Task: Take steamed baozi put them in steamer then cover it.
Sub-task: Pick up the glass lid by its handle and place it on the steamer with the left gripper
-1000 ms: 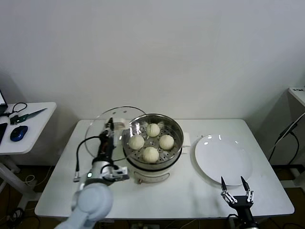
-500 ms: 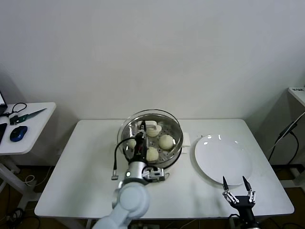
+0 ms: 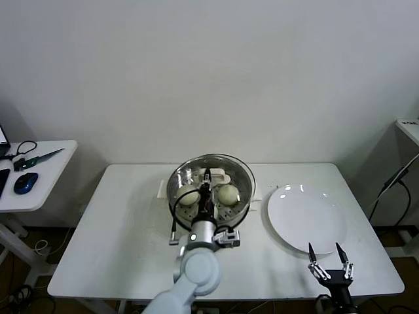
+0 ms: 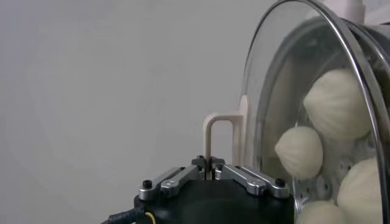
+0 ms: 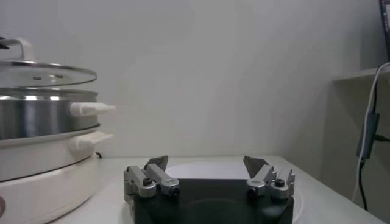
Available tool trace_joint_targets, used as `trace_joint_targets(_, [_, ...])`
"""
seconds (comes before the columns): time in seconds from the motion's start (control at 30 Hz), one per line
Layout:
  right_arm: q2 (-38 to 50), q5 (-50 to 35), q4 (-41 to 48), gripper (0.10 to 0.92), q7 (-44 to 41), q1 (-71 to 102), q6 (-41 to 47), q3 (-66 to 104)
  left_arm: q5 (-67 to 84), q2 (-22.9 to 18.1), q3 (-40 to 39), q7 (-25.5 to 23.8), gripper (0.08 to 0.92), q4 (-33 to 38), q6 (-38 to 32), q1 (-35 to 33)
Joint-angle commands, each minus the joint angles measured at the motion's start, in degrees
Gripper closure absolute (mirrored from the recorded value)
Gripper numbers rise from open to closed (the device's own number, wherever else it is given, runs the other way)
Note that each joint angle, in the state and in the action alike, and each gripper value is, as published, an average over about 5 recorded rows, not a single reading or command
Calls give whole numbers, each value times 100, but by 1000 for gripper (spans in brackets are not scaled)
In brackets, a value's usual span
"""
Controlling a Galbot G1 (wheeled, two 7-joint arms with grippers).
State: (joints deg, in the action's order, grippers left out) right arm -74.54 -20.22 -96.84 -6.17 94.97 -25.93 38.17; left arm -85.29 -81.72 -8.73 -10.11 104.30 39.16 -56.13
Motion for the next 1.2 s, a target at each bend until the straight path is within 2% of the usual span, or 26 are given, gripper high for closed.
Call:
trace_joint_targets(0.03, [3, -16, 4, 203, 2, 1, -29, 18, -221, -132, -49, -12, 860, -339, 46, 73])
trace_joint_targets(0.57, [-31, -3, -3, 203, -19, 19, -63, 7, -420, -87, 20, -202, 860, -460, 50, 93])
trace_joint_targets(1.0, [-49, -12, -29, 203, -24, -9, -7, -36, -189, -48, -51, -322, 860, -296, 100, 112])
trace_joint_targets(1.1, [-46, 3, -26, 203, -26, -22, 36, -40, 20, 1, -107, -315, 819, -143, 154, 130])
trace_joint_targets(1.2, [-44, 16, -31, 203, -39, -29, 100, -44, 198, 84, -167, -344, 735, 43, 200, 148])
